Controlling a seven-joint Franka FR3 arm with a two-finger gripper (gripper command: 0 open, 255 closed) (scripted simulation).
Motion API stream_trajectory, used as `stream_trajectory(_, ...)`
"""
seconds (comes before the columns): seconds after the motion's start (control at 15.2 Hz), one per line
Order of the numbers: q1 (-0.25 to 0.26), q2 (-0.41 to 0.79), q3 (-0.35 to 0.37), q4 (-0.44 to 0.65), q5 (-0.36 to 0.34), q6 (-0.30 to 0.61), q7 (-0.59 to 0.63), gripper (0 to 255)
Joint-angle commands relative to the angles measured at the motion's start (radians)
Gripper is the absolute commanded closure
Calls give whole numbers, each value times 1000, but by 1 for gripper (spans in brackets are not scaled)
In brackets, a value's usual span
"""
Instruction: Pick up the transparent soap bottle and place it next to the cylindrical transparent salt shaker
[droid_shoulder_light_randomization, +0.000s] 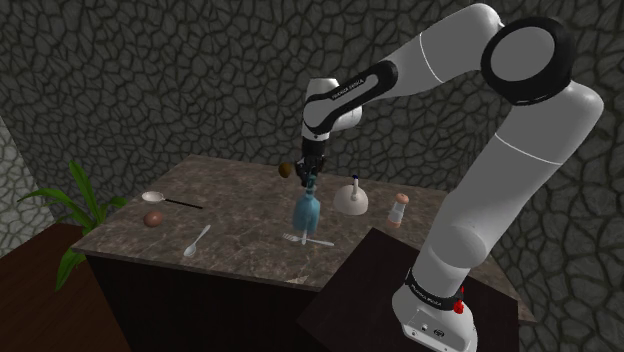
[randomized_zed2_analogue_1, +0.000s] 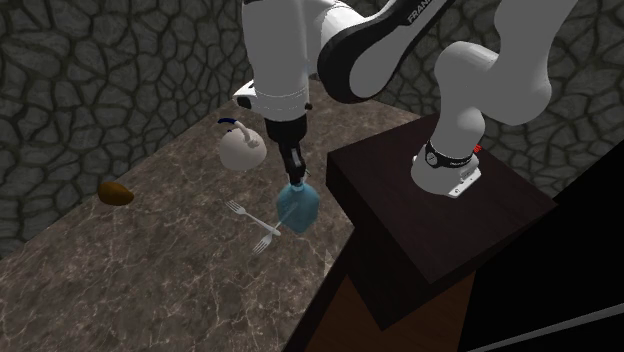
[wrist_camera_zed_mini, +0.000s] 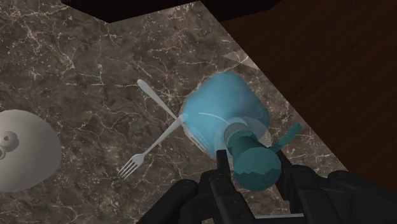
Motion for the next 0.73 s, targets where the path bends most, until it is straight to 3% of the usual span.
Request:
stream_trajectory(0.0,0,-14,1,16,-3,-30,4,255)
stream_trajectory(0.66,-2,-77,5,95,-13,-172,17,255)
